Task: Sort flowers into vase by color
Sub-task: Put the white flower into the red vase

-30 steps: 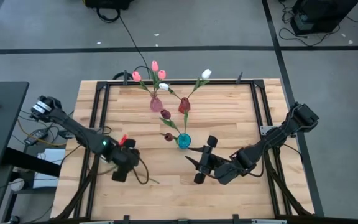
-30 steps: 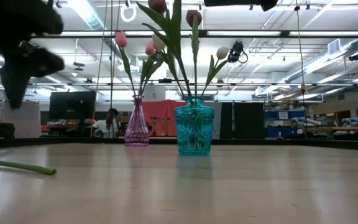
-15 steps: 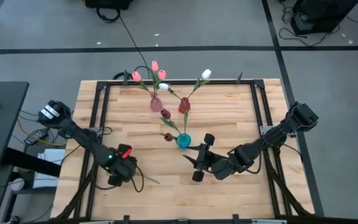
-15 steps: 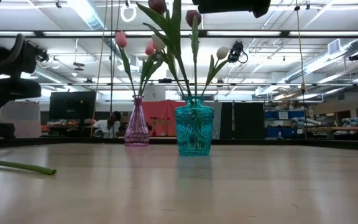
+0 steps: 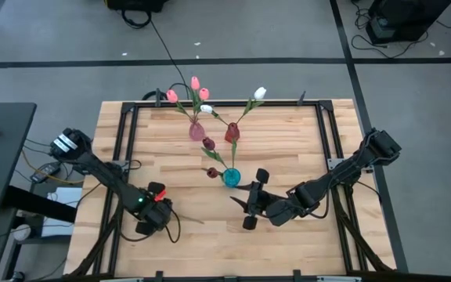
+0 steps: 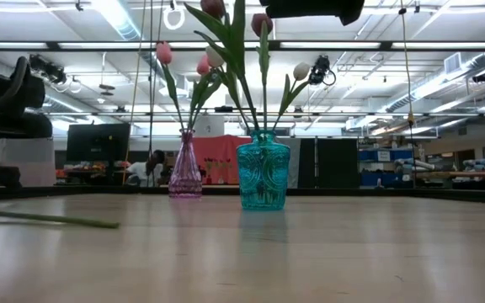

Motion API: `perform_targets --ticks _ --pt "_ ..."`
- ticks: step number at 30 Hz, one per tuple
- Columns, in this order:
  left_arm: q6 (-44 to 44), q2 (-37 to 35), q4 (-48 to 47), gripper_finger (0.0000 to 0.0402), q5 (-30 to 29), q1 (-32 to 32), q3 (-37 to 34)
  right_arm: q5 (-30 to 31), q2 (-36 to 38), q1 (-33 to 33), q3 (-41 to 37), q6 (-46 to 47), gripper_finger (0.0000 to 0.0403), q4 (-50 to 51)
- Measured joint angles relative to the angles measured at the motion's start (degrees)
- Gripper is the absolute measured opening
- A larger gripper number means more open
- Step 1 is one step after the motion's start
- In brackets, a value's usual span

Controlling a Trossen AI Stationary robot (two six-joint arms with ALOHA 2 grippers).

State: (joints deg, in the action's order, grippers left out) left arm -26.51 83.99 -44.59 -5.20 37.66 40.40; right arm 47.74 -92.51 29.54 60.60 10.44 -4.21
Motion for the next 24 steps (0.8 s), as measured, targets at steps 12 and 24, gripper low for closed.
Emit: perform_targets --ticks 12,24 --pt "2.33 0.08 0.60 0.0002 -12.97 -4.30 14.08 -14.45 -0.17 -1.70 0.00 0.47 0.0163 5.03" --pt "6.72 0.30 7.82 0.0001 -13.09 -10.81 17.70 -11.76 -0.20 0.21 0.00 -1.65 0.0163 4.28"
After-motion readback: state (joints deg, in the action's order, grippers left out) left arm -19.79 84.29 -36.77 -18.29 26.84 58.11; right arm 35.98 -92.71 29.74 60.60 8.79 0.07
